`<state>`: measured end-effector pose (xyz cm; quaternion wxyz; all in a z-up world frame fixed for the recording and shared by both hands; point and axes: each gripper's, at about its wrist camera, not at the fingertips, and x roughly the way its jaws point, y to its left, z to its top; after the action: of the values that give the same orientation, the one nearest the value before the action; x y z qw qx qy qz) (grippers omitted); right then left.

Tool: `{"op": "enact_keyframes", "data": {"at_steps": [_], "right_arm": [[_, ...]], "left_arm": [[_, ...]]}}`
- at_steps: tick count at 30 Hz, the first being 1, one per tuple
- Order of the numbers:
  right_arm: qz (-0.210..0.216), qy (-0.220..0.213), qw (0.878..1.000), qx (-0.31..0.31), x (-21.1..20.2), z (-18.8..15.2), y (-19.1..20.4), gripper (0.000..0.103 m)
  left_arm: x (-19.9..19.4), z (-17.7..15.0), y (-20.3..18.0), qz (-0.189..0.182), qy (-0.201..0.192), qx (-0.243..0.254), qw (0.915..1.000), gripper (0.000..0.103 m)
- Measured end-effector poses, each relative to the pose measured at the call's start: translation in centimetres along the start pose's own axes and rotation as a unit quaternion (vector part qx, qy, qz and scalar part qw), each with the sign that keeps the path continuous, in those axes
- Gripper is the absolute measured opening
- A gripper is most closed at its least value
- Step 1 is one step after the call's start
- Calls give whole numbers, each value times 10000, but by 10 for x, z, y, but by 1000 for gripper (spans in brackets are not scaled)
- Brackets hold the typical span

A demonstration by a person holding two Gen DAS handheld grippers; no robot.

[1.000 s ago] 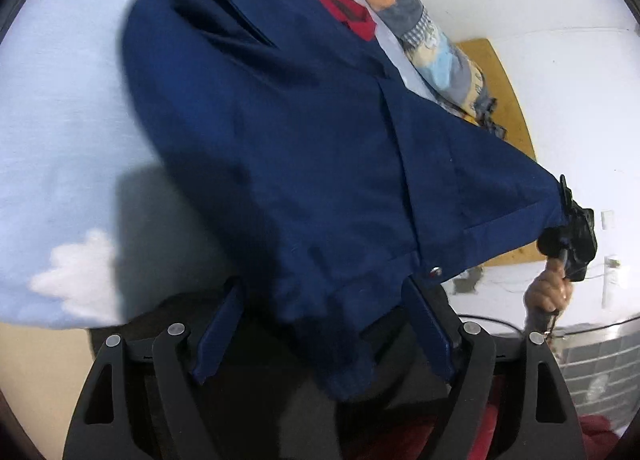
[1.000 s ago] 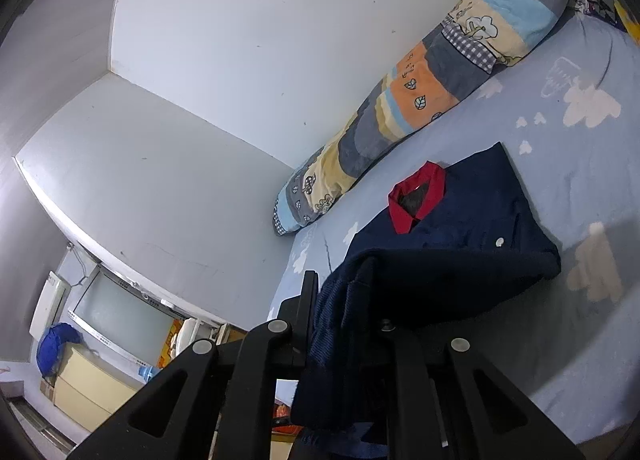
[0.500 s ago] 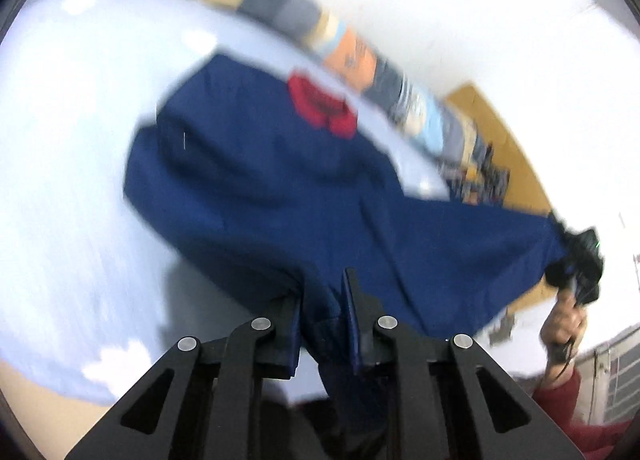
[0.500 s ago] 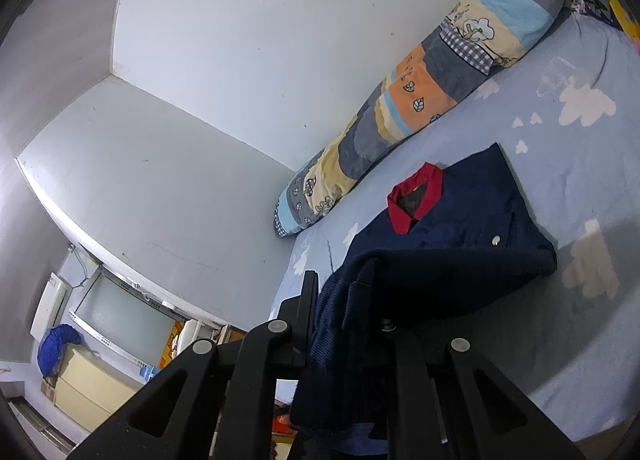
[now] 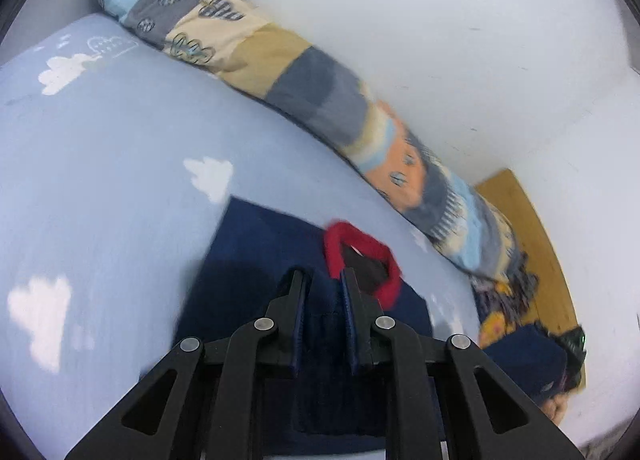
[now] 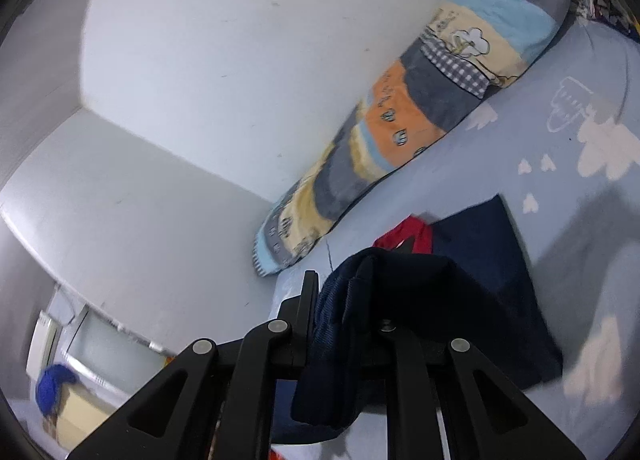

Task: Fold large clothes
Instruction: 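Lay the hem over the collar and open both grippers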

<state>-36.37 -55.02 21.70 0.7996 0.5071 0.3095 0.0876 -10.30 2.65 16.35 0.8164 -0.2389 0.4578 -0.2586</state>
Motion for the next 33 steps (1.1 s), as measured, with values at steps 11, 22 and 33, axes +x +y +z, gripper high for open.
{"op": "enact_keyframes", "data": {"at_steps": [11,22,33], "right_arm": [[-1083,3,9852,1325,135,69,-137,54],[-639,113,9973,333,125,53,-104,67],[-2862,997,9526,-254,123,-31,-170,31]], "left_arm": [[123,85,51,551,-296,-1001,9930,69],[158,2,-29,617,337,1453,9869,71],[165,-52,32,1830,288,941,9782,71]]}}
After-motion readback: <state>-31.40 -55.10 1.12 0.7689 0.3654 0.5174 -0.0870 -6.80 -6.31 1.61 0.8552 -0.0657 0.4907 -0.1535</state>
